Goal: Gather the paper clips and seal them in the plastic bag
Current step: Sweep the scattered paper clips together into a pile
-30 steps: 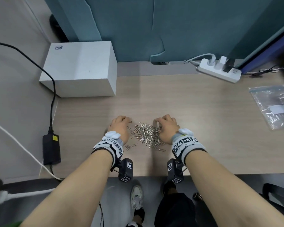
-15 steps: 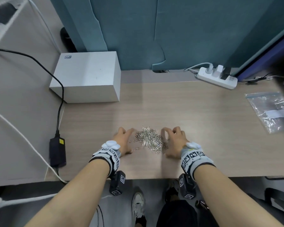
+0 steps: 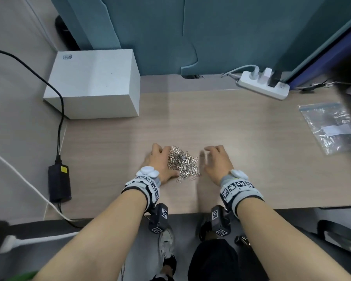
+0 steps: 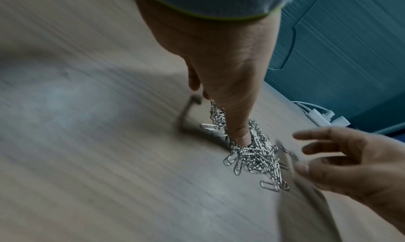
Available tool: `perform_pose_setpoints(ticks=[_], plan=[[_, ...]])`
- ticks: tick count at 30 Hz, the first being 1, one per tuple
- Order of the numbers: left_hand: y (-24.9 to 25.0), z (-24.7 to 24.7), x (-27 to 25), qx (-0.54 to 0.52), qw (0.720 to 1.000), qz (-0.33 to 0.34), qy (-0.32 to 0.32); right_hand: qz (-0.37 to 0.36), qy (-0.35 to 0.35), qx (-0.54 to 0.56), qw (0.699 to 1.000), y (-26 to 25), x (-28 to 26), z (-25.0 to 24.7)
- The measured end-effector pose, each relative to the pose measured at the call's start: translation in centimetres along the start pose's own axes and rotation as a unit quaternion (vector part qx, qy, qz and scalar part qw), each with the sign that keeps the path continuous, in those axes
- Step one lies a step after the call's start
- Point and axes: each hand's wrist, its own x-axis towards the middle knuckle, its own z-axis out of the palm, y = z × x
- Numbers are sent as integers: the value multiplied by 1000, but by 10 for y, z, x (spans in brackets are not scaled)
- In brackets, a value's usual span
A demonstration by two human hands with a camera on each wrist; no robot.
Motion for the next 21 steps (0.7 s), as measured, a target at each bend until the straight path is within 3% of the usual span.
perform_pose_setpoints(ticks=[5,10,13,16,18,21], plan=[[8,2,16,-18,999,-4,37,-12,-62,-68,996,10,4,-4],[19,2,17,-33,998,43,-14,-46,-56,10,997,-9,6,21],[18,-3,7,15,997,73,2,-53,-17,33,998,-8,7,19],[21,-2,0,79,991,105,0,-47,-77,-46,995,3,4,14],[23,1,1,103,989,103,-4,-68,-105,-106,986,6,1,14],[26,1,3,82,994,77,3,-57,-76,-68,993,2,-3,17]])
